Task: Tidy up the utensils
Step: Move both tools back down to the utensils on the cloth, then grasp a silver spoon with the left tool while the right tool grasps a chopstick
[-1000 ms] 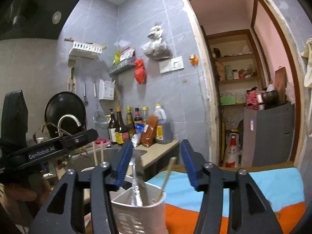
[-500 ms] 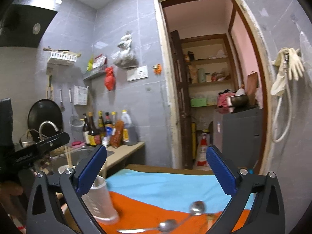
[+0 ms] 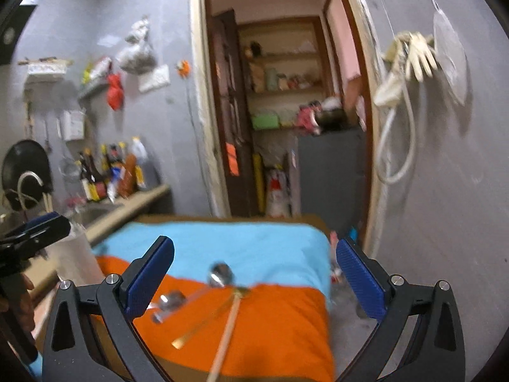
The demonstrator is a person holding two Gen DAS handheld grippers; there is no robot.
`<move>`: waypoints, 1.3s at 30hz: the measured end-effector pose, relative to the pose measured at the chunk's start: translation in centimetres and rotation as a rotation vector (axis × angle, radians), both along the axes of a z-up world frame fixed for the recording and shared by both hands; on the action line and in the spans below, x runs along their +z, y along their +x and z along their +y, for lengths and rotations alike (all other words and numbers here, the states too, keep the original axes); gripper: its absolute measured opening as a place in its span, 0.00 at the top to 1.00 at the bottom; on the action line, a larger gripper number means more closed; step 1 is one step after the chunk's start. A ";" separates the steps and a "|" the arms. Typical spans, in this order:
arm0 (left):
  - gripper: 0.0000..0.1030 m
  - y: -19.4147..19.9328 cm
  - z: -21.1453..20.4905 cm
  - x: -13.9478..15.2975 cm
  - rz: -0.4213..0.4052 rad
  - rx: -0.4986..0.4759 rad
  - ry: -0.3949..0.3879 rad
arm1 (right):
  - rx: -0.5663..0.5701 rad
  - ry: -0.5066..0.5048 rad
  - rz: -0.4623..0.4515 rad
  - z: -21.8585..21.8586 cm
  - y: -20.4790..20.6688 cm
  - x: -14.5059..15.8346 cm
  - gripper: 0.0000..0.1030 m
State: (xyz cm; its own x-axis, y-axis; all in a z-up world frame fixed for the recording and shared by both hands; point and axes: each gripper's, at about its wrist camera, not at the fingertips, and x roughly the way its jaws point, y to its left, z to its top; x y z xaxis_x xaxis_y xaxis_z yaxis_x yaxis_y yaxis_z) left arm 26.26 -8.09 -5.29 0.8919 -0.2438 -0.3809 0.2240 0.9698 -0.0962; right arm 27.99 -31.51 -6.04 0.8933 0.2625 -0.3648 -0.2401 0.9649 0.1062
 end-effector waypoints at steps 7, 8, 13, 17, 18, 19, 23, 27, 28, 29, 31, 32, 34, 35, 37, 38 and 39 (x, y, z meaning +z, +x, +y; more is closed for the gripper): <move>0.04 2.9 -2.0 -4.3 0.138 -0.063 0.052 | 0.021 0.008 0.151 -0.6 2.0 -3.5 0.09; 0.04 3.4 -2.1 -4.8 0.161 -0.067 0.053 | 0.032 0.008 0.170 -0.4 2.3 -3.9 0.14; 0.14 6.6 -1.9 -7.0 0.286 -0.104 0.049 | 0.100 0.005 0.271 0.5 3.9 -6.1 0.42; 0.26 8.6 -1.8 -8.7 0.375 -0.127 0.077 | 0.146 -0.013 0.311 1.2 4.5 -7.1 0.57; 0.26 9.1 -1.8 -9.2 0.397 -0.134 0.085 | 0.155 -0.021 0.326 1.5 4.8 -7.3 0.60; 0.26 9.5 -1.8 -9.5 0.417 -0.144 0.086 | 0.165 -0.024 0.338 1.8 5.0 -7.5 0.61; 0.31 10.7 -1.6 -10.4 0.473 -0.179 0.064 | 0.198 -0.034 0.383 2.4 5.7 -8.0 0.65; 0.52 11.6 -1.2 -10.8 0.523 -0.203 0.064 | 0.224 -0.056 0.430 3.2 6.4 -8.7 0.69; 0.54 11.8 -1.0 -10.9 0.529 -0.209 0.063 | 0.230 -0.061 0.441 3.4 6.5 -8.8 0.69; 0.55 12.0 -1.1 -10.8 0.531 -0.214 0.063 | 0.235 -0.066 0.449 3.7 6.7 -8.9 0.70; 0.57 12.3 -1.2 -10.9 0.539 -0.233 0.066 | 0.241 -0.079 0.473 4.1 7.1 -9.3 0.72; 0.57 12.6 -1.4 -11.0 0.546 -0.240 0.074 | 0.243 -0.086 0.487 4.3 7.3 -9.5 0.76; 0.57 12.9 -1.7 -11.0 0.553 -0.260 0.104 | 0.245 -0.104 0.511 4.7 7.7 -9.7 0.80; 0.58 13.0 -2.0 -11.0 0.554 -0.266 0.123 | 0.244 -0.113 0.516 4.9 7.9 -9.7 0.80; 0.63 13.0 -2.3 -11.1 0.552 -0.270 0.165 | 0.235 -0.146 0.535 5.5 8.3 -9.7 0.80; 0.69 13.1 -2.5 -11.1 0.550 -0.277 0.177 | 0.225 -0.160 0.547 5.7 8.4 -9.6 0.80; 0.72 13.0 -2.5 -11.0 0.553 -0.287 0.177 | 0.217 -0.169 0.556 5.9 8.6 -9.6 0.80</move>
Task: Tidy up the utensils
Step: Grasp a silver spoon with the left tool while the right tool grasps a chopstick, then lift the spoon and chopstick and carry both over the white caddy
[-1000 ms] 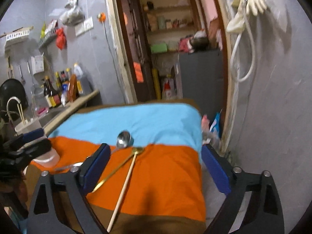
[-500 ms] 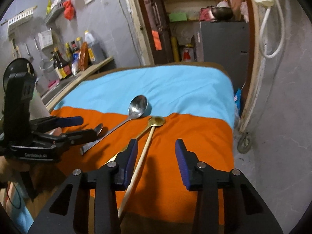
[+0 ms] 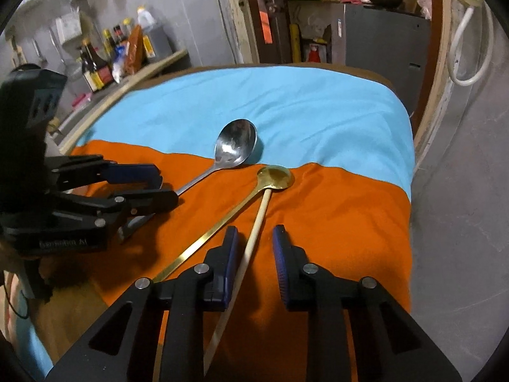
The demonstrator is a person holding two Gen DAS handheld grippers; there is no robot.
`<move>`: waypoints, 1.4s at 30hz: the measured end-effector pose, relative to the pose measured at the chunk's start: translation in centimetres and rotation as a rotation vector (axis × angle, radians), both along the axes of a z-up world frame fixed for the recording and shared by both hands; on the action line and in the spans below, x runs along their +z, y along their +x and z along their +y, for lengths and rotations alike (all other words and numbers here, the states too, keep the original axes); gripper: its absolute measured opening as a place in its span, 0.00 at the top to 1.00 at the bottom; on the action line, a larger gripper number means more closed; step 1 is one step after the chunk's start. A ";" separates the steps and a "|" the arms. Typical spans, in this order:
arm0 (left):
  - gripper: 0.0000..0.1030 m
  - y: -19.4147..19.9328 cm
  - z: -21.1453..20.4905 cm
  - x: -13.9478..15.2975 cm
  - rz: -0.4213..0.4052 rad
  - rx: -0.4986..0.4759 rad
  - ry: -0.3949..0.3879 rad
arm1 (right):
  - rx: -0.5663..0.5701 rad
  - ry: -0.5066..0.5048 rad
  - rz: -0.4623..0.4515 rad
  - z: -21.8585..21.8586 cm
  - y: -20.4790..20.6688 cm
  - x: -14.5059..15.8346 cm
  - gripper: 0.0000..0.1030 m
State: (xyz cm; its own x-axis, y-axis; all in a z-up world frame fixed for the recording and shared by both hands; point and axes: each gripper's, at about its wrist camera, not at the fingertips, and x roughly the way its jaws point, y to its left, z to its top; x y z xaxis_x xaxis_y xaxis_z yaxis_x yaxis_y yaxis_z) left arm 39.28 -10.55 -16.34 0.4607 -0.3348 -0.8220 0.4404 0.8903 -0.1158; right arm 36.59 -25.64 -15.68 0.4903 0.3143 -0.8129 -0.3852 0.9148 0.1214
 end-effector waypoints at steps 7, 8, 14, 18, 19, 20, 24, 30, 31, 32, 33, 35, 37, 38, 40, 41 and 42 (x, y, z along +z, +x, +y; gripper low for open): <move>0.73 -0.4 0.1 0.1 -0.011 0.020 -0.017 | -0.051 -0.055 0.036 0.5 0.0 0.3 0.93; 0.73 -0.7 0.2 0.4 -0.029 0.026 -0.028 | -0.060 -0.034 0.044 0.3 0.0 0.3 0.94; 0.73 -4.0 0.7 2.6 -0.159 0.070 -0.072 | -0.121 0.129 0.052 -2.2 -2.9 0.9 0.97; 0.73 -6.7 1.5 3.9 -0.260 0.116 -0.109 | -0.144 0.259 -0.077 -3.5 -6.5 2.4 0.97; 0.73 -7.2 1.6 4.1 -0.279 0.130 -0.117 | -0.146 0.274 -0.107 -3.6 -7.1 2.7 0.97; 0.73 -7.6 1.8 4.4 -0.294 0.141 -0.123 | -0.148 0.301 -0.144 -3.7 -7.7 3.1 0.97; 0.73 -9.1 2.4 5.9 -0.382 0.179 -0.140 | -0.154 0.409 -0.270 -3.6 -8.9 4.7 0.97; 0.73 -10.2 2.6 7.6 -0.471 0.199 -0.147 | -0.141 0.474 -0.341 -2.2 -8.5 6.5 0.97; 0.73 -10.3 2.6 7.7 -0.479 0.200 -0.147 | -0.137 0.488 -0.352 -2.0 -8.4 6.9 0.97; 0.73 -10.5 2.6 7.9 -0.491 0.202 -0.147 | -0.136 0.501 -0.361 -1.8 -8.5 7.1 0.97; 0.73 -10.8 2.7 8.2 -0.501 0.203 -0.149 | -0.136 0.522 -0.375 -1.8 -8.6 7.4 0.97; 0.73 -11.5 3.1 8.9 -0.521 0.208 -0.161 | -0.138 0.561 -0.401 -1.7 -8.9 8.0 0.97; 0.73 -11.9 3.5 9.8 -0.534 0.220 -0.183 | -0.139 0.597 -0.427 -1.5 -8.8 8.8 0.97; 0.73 -12.2 3.9 10.4 -0.543 0.230 -0.201 | -0.137 0.616 -0.443 -1.3 -8.6 9.4 0.97; 0.73 -12.7 4.9 11.5 -0.558 0.249 -0.235 | -0.129 0.638 -0.467 -1.0 -8.6 10.4 0.97; 0.73 -12.8 5.5 12.0 -0.565 0.262 -0.252 | -0.123 0.650 -0.483 -0.6 -8.4 11.0 0.97; 0.73 -12.8 6.0 12.5 -0.569 0.274 -0.269 | -0.116 0.662 -0.495 -0.3 -8.4 11.4 0.97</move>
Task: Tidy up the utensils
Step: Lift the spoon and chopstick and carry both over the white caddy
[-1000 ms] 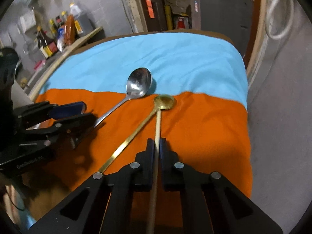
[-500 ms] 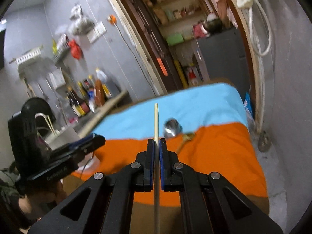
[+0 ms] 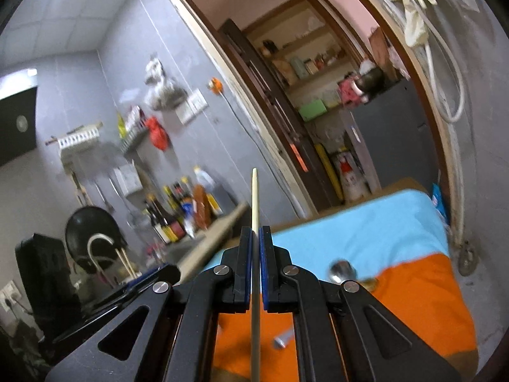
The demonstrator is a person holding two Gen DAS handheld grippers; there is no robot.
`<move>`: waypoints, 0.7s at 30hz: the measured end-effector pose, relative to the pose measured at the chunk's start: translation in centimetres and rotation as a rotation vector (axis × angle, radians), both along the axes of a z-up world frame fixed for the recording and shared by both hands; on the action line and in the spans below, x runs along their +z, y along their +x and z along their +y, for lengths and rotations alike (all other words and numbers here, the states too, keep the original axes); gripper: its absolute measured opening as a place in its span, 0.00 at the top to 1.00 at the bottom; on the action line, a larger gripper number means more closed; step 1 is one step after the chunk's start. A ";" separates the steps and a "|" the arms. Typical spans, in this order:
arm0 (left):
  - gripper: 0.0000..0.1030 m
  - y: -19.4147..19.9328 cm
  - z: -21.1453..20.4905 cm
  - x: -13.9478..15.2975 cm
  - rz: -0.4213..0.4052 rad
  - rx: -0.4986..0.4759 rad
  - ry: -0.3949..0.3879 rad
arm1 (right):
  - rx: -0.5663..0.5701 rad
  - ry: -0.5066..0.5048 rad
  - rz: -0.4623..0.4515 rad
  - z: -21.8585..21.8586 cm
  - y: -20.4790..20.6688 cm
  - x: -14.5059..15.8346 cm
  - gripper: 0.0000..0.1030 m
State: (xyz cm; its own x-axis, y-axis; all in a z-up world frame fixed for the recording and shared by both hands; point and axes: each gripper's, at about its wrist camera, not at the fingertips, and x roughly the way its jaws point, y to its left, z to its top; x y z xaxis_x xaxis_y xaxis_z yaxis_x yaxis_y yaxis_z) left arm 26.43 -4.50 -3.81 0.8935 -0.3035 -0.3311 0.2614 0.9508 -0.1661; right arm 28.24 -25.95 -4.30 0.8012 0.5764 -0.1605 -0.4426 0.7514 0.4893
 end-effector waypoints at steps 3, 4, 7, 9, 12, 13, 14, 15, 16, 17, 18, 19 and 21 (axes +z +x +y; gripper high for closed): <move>0.73 -0.2 2.5 1.8 -0.024 0.026 -0.080 | 0.018 0.031 -0.044 1.5 0.5 1.4 0.97; 0.73 -0.2 3.4 2.4 -0.031 0.033 -0.108 | 0.025 0.043 -0.057 2.2 0.8 1.9 0.97; 0.73 -0.2 6.3 4.0 -0.056 0.062 -0.162 | 0.050 0.079 -0.087 4.3 1.8 2.8 0.97; 0.73 -0.2 8.2 4.9 -0.076 0.092 -0.182 | 0.065 0.101 -0.110 5.9 2.3 3.3 0.97; 0.73 0.1 11.3 5.8 -0.112 0.140 -0.215 | 0.085 0.148 -0.145 8.5 3.1 3.8 0.97; 0.73 0.2 12.4 6.1 -0.123 0.158 -0.227 | 0.090 0.166 -0.154 9.4 3.4 3.9 0.97; 0.73 0.2 13.5 6.2 -0.132 0.175 -0.243 | 0.095 0.188 -0.160 10.3 3.7 4.0 0.97; 0.73 0.4 14.4 6.3 -0.141 0.190 -0.259 | 0.098 0.210 -0.161 10.8 3.9 3.9 0.97; 0.73 0.5 15.7 6.3 -0.153 0.211 -0.279 | 0.099 0.233 -0.160 11.4 4.2 3.9 0.97; 0.73 0.6 16.6 6.2 -0.158 0.223 -0.292 | 0.099 0.258 -0.158 12.0 4.4 3.8 0.97; 0.73 0.7 17.7 6.1 -0.165 0.240 -0.313 | 0.097 0.285 -0.158 12.6 4.6 3.7 0.97; 0.73 0.9 18.7 5.8 -0.172 0.254 -0.337 | 0.093 0.304 -0.160 13.0 4.7 3.6 0.97; 0.73 1.3 20.5 5.3 -0.181 0.273 -0.374 | 0.080 0.330 -0.165 13.9 4.8 3.2 0.97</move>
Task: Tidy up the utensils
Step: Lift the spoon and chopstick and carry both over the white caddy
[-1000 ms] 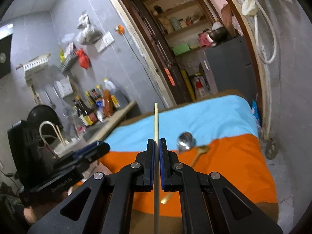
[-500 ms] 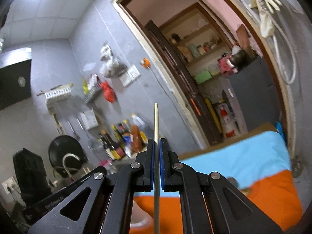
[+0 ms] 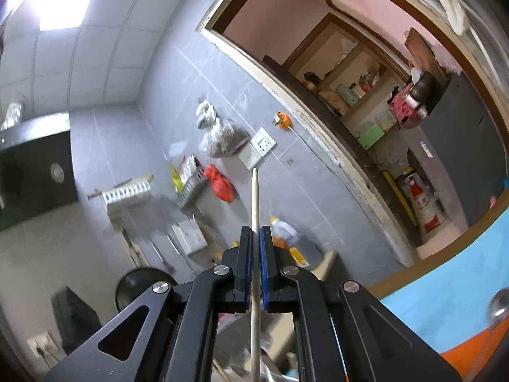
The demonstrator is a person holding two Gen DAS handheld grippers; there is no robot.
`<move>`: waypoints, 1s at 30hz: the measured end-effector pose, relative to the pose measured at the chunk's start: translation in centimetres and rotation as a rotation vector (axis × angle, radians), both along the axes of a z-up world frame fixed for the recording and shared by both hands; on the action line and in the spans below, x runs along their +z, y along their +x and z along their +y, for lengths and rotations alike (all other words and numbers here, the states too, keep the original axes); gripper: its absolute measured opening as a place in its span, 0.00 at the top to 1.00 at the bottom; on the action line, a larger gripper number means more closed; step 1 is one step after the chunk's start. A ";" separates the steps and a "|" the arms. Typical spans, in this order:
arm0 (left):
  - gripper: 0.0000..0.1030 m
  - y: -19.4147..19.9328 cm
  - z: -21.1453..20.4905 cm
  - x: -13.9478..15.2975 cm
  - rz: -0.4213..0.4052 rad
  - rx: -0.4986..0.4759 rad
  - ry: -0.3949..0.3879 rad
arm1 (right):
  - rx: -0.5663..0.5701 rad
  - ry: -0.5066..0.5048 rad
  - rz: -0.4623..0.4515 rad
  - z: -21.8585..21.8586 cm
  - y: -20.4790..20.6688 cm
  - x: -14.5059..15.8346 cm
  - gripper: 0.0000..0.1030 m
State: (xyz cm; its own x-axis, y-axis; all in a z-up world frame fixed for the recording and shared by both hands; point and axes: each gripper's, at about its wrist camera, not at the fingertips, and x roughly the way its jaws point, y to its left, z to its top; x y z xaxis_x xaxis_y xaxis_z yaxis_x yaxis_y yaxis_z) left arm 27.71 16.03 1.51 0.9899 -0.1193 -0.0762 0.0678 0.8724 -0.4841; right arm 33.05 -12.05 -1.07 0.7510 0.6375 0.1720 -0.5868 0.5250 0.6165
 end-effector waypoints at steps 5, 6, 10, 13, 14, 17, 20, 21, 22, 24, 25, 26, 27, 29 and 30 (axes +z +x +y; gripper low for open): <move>0.73 0.2 3.6 -1.5 -0.024 0.045 -0.086 | -0.042 0.009 -0.018 1.5 0.2 -0.8 0.97; 0.73 0.2 4.2 -1.9 -0.031 0.051 -0.105 | -0.053 0.005 -0.022 1.7 0.2 -1.0 0.97; 0.73 -0.1 5.9 -3.0 -0.062 0.075 -0.169 | -0.094 0.004 -0.031 2.3 0.3 -1.9 0.97; 0.73 -0.6 6.9 -3.5 -0.085 0.086 -0.228 | -0.125 -0.011 -0.037 2.7 0.0 -2.6 0.97; 0.73 -0.7 7.1 -3.4 -0.090 0.090 -0.236 | -0.132 -0.013 -0.038 2.8 -0.1 -2.7 0.97; 0.73 -0.8 7.6 -3.0 -0.111 0.096 -0.250 | -0.147 -0.009 -0.045 3.0 -0.2 -3.1 0.97; 0.73 -0.8 7.6 -3.0 -0.130 0.092 -0.266 | -0.160 -0.016 -0.049 3.2 -0.1 -3.4 0.97; 0.73 -0.8 7.6 -3.1 -0.136 0.090 -0.269 | -0.165 -0.022 -0.052 3.3 -0.2 -3.5 0.97; 0.73 -1.0 7.4 -3.2 -0.145 0.089 -0.274 | -0.167 -0.026 -0.056 3.4 -0.3 -3.6 0.97; 0.73 -1.2 7.2 -3.4 -0.160 0.086 -0.283 | -0.170 -0.042 -0.062 3.7 -0.4 -3.8 0.97; 0.73 -1.2 6.9 -3.5 -0.166 0.083 -0.284 | -0.172 -0.051 -0.064 3.8 -0.4 -3.9 0.97; 0.73 -1.3 6.7 -3.5 -0.171 0.082 -0.281 | -0.174 -0.057 -0.067 4.0 -0.5 -4.0 0.97; 0.73 -1.4 6.5 -3.5 -0.176 0.081 -0.275 | -0.182 -0.068 -0.073 4.2 -0.6 -4.1 0.97; 0.73 -1.4 6.1 -3.7 -0.181 0.073 -0.266 | -0.190 -0.086 -0.078 4.4 -0.7 -4.2 0.97; 0.73 -1.4 6.0 -3.8 -0.182 0.071 -0.265 | -0.198 -0.101 -0.080 4.5 -0.8 -4.2 0.97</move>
